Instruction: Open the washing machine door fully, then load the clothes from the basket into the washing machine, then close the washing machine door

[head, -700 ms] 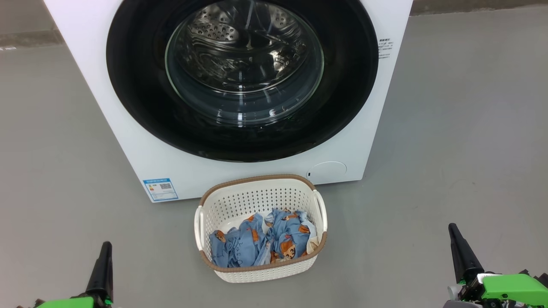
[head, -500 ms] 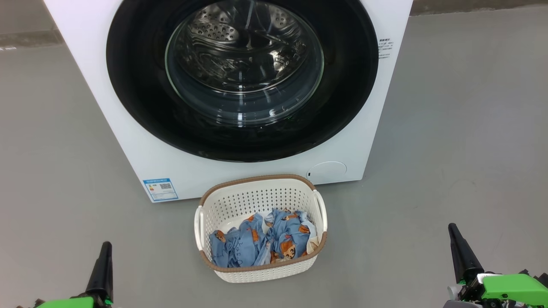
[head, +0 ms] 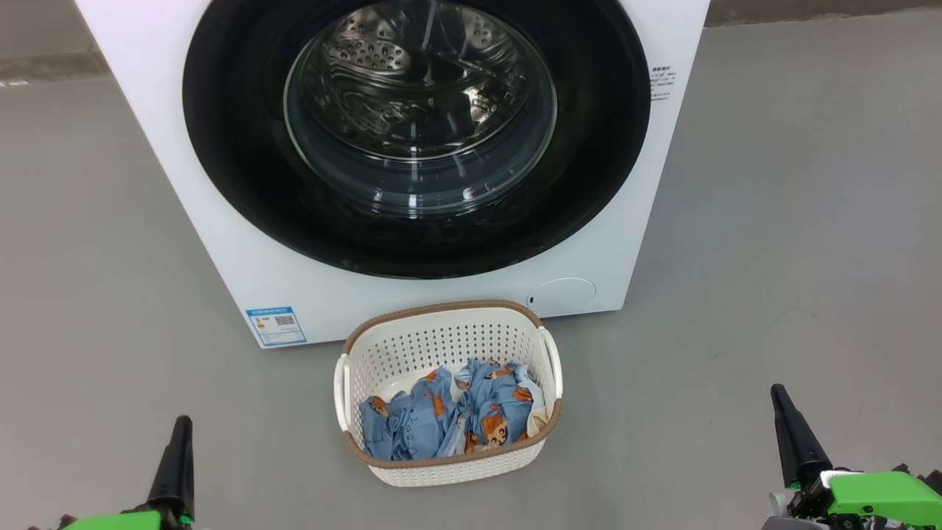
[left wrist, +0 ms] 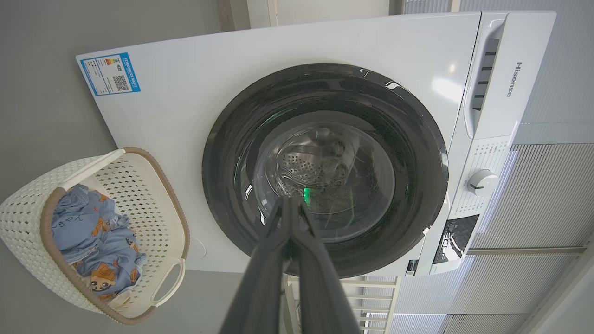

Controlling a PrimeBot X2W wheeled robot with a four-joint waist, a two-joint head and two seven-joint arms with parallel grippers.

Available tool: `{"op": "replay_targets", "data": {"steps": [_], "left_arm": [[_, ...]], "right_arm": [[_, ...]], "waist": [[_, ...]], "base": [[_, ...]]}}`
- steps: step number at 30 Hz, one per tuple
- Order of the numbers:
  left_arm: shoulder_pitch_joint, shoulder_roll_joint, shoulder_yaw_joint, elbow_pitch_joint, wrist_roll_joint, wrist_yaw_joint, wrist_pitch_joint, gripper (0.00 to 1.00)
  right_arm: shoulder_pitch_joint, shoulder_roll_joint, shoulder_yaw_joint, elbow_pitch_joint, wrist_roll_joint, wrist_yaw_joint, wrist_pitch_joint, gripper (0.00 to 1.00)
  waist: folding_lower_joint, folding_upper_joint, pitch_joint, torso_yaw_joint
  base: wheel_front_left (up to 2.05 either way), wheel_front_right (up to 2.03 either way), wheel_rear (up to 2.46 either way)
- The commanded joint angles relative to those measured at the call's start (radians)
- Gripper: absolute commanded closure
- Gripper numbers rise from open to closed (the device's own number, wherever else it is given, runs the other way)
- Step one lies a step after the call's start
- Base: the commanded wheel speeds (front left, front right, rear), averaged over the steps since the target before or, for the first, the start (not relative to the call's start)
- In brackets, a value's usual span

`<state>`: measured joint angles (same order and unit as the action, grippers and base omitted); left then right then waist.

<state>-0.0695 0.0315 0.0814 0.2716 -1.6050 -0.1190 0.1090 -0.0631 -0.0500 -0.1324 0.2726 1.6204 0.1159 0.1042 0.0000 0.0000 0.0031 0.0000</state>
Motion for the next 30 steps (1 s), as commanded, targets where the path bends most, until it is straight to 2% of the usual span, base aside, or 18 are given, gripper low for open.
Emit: {"op": "replay_targets", "data": {"steps": [1, 18, 19, 25, 30], "left_arm": [[-0.039, 0.019, 0.033, -0.026, -0.003, -0.012, 0.005, 1.00], [-0.039, 0.019, 0.033, -0.026, -0.003, -0.012, 0.005, 1.00], [0.000, 0.000, 0.000, 0.000, 0.000, 0.000, 0.000, 0.00], [0.018, -0.013, -0.004, 0.029, 0.001, 0.000, -0.001, 0.00], [0.013, -0.009, -0.006, 0.018, 0.010, 0.000, -0.009, 0.00]], "right_arm": [[-0.044, -0.003, 0.022, -0.028, -0.009, 0.015, 0.006, 1.00], [-0.045, -0.003, 0.021, -0.028, -0.010, 0.015, 0.007, 1.00], [0.000, 0.002, -0.002, 0.000, 0.000, 0.000, 0.000, 0.00], [0.013, 0.009, 0.001, 0.032, -0.006, -0.003, -0.004, 0.00], [0.004, 0.003, 0.013, 0.025, -0.024, -0.002, -0.017, 0.00]], "waist": [[0.0000, 0.0000, 0.000, 0.000], [0.0000, 0.0000, 0.000, 0.000], [0.0000, 0.0000, 0.000, 0.000], [0.0002, 0.0000, 0.001, 0.000], [0.0022, 0.0000, -0.001, 0.000]], "base": [[0.00, 0.00, 0.00], [0.00, 0.00, 0.00], [0.00, 0.00, 0.00], [0.00, 0.00, 0.00], [0.00, 0.00, 0.00]]}}
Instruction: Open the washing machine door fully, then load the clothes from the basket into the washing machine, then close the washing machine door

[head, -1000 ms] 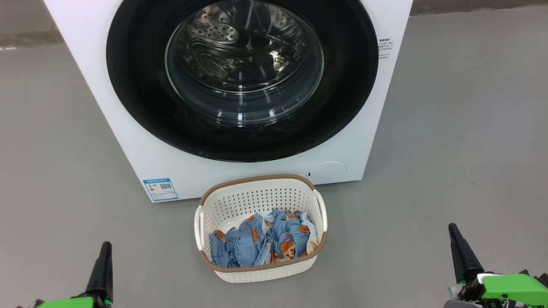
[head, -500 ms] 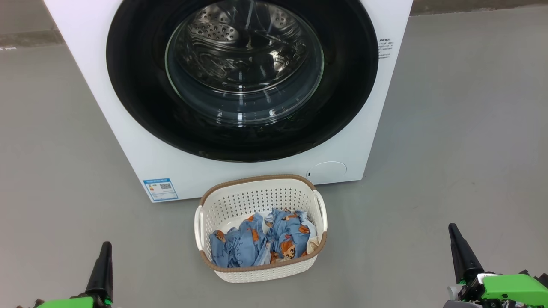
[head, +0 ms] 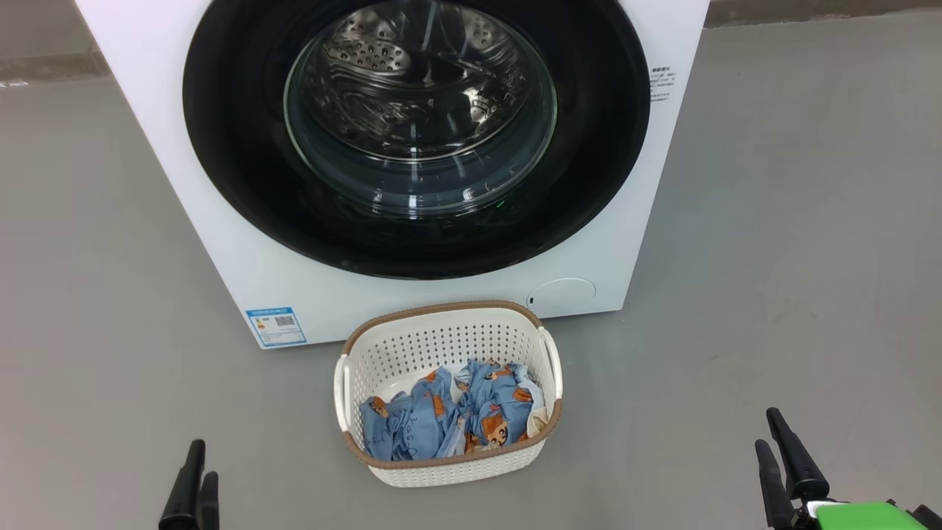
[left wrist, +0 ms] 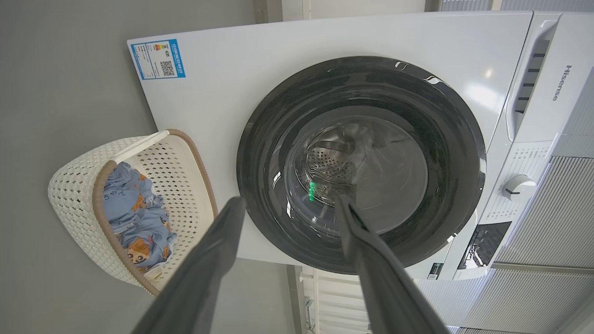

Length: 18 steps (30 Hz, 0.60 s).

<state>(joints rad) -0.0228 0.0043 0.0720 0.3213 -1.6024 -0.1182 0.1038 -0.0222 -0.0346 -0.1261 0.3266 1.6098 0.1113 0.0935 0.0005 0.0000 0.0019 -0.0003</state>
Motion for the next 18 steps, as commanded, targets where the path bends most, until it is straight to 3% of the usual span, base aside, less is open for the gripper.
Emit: {"op": "replay_targets", "data": {"steps": [1, 18], "left_arm": [[-0.034, 0.019, 0.002, -0.034, 0.010, -0.001, -0.007, 0.00], [-0.052, 0.065, -0.047, -0.056, 0.076, -0.003, -0.067, 0.00]], "right_arm": [[-0.039, -0.014, 0.010, -0.030, -0.017, 0.003, -0.010, 0.00], [-0.071, -0.042, 0.052, -0.035, -0.135, 0.005, -0.061, 0.00]], "waist": [[0.0011, 0.0000, 0.000, 0.000], [-0.0004, 0.0000, 0.007, -0.002]], "base": [[0.00, 0.00, 0.00], [0.00, 0.00, 0.00]]}}
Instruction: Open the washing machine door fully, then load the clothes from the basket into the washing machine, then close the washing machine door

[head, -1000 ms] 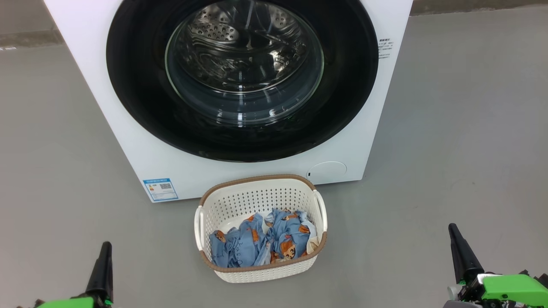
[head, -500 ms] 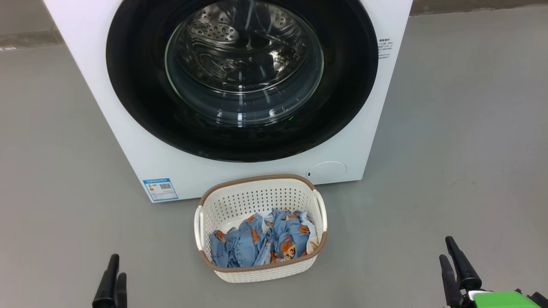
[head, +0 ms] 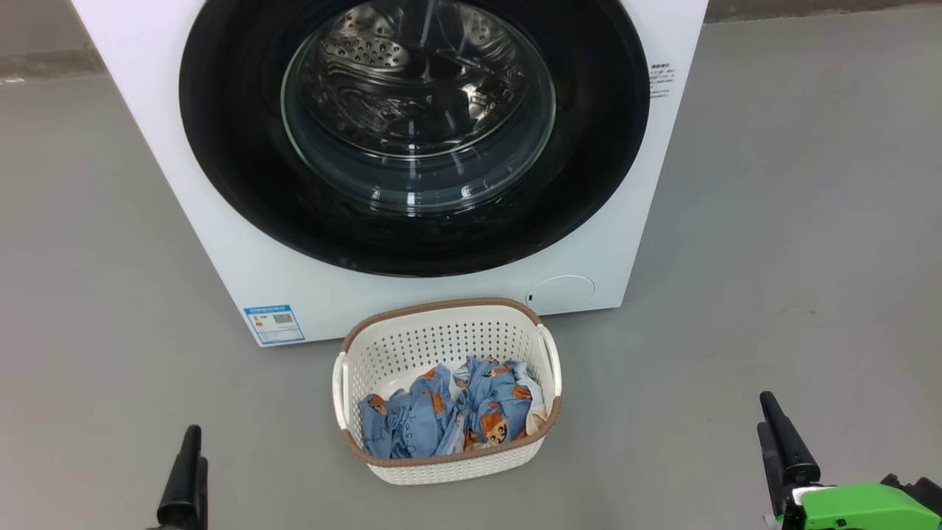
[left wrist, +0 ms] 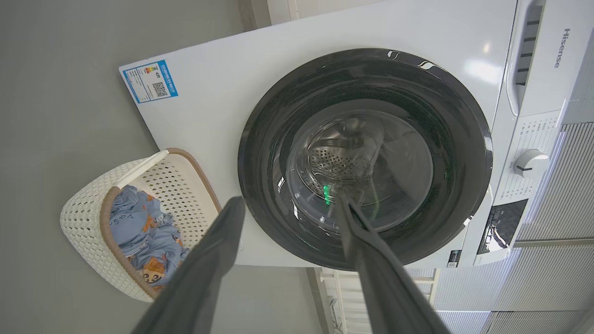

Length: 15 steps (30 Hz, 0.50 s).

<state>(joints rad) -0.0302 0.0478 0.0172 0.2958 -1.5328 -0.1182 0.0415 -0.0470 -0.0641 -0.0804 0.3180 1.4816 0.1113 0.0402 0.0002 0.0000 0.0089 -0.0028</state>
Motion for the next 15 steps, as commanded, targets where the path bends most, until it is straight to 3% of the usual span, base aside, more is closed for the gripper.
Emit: {"op": "replay_targets", "data": {"steps": [1, 15], "left_arm": [[-0.048, 0.027, 0.003, -0.032, 0.019, -0.003, -0.011, 0.00], [-0.058, 0.054, -0.018, -0.042, 0.147, -0.004, -0.053, 0.00]], "right_arm": [[-0.049, -0.015, 0.010, -0.027, -0.030, 0.005, -0.014, 0.00], [-0.069, -0.029, 0.034, -0.024, -0.222, 0.007, -0.055, 0.00]], "waist": [[-0.0001, 0.0000, 0.001, 0.000], [-0.0002, 0.0000, 0.003, -0.002]], "base": [[0.00, 0.00, 0.00], [0.00, 0.00, 0.00]]}}
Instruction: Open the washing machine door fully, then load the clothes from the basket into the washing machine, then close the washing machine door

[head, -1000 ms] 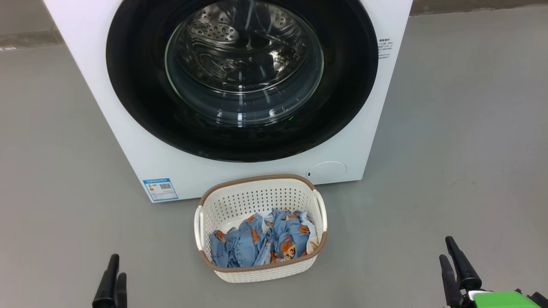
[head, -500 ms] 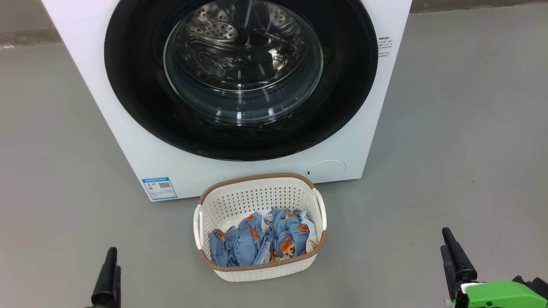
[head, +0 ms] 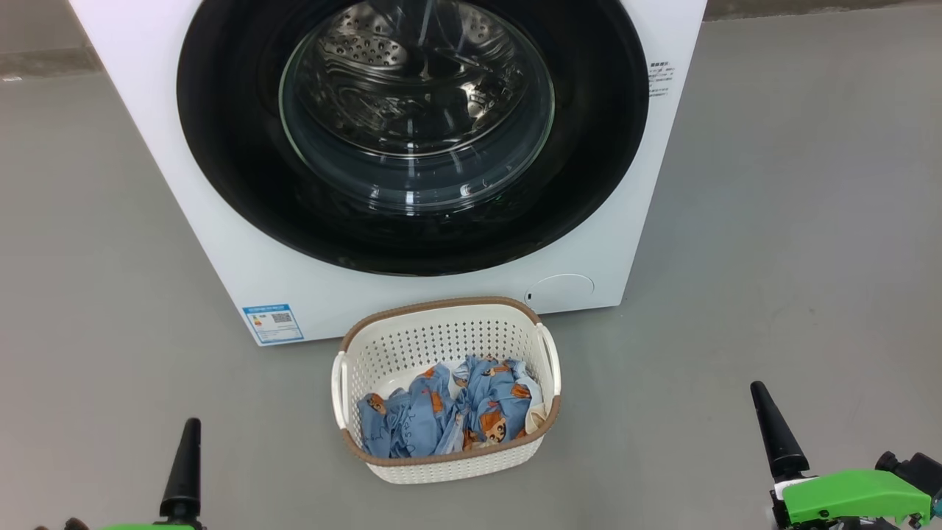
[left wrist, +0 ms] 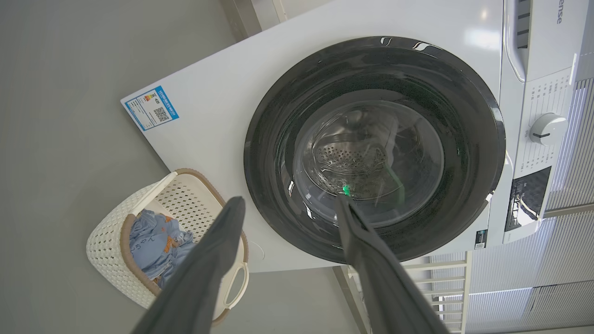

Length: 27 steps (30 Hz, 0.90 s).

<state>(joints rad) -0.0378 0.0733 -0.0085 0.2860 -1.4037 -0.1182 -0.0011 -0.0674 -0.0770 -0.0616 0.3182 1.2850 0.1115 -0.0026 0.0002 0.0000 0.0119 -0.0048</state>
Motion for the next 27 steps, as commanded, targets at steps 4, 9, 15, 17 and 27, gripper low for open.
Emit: {"op": "replay_targets", "data": {"steps": [4, 9, 15, 17, 27], "left_arm": [[-0.054, 0.038, -0.001, -0.034, 0.063, -0.005, -0.022, 0.00], [-0.055, 0.051, -0.012, -0.035, 0.128, -0.005, -0.037, 0.00], [-0.053, 0.061, -0.020, -0.035, 0.215, -0.006, -0.055, 0.00], [-0.051, 0.066, -0.023, -0.036, 0.246, -0.006, -0.060, 0.00], [-0.045, 0.083, -0.032, -0.038, 0.390, -0.007, -0.087, 0.00]], "right_arm": [[-0.053, -0.019, 0.023, -0.025, -0.089, 0.008, -0.024, 0.00], [-0.059, -0.021, 0.032, -0.026, -0.164, 0.008, -0.038, 0.00], [-0.066, -0.028, 0.047, -0.023, -0.258, 0.009, -0.056, 0.00], [-0.068, -0.029, 0.051, -0.021, -0.286, 0.009, -0.062, 0.00], [-0.081, -0.039, 0.071, -0.011, -0.418, 0.011, -0.088, 0.00]], "waist": [[-0.0001, 0.0000, 0.001, 0.000], [-0.0001, 0.0000, 0.001, 0.000], [-0.0001, 0.0000, -0.001, 0.001], [-0.0001, 0.0000, -0.002, 0.000], [-0.0001, 0.0000, -0.004, -0.003]], "base": [[0.00, 0.00, 0.00], [0.00, 0.00, 0.00], [0.00, 0.00, 0.00], [0.00, 0.00, 0.00], [0.00, 0.00, 0.00]]}}
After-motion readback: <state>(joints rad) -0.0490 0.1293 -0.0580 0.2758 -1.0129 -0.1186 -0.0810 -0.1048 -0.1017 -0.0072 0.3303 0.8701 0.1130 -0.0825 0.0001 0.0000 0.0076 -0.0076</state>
